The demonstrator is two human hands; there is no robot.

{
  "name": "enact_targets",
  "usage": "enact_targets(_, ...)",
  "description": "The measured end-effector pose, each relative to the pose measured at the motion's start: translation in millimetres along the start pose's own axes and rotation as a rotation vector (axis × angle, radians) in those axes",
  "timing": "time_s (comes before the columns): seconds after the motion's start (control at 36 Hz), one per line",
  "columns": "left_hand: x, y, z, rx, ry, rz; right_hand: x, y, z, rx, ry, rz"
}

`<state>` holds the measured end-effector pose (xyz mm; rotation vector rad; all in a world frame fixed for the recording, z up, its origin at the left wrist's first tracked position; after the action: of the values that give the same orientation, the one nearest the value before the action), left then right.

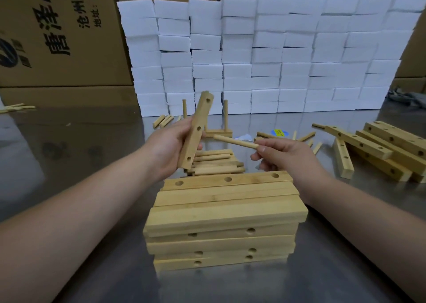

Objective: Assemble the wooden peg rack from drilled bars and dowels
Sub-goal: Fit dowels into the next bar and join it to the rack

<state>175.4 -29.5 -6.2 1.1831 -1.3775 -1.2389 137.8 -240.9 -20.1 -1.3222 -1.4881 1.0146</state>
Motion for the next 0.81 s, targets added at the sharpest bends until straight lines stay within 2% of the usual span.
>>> enact_targets(0.08, -1, 0, 2, 0.033, 0.02, -0.09, -3, -2, -3, -0.033, 0.046, -0.033)
enact_targets(0.22, 1, 3, 6, 0.061, -0.056, -0.172, -6, -4, -7, -0.063, 0.102, -0.078)
enact_targets(0.44, 7, 2, 10, 0.102, -0.111, -0.392, -5, -5, -7, -0.076, 0.107, -0.082)
enact_targets(0.81, 5, 12, 16, 0.141, -0.081, -0.442, 1, -15, -6, -0.13, 0.076, 0.042)
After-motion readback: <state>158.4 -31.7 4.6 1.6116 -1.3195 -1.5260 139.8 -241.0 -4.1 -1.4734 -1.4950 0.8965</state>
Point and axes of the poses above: each hand's wrist, its own z-axis away from the middle knuckle, its own x-axis out of the palm, y = z × x, the point moved 4 cm from there along -z, towards the middle knuckle, and after that the axes turned 8 degrees about -z, right-handed, at the moved point
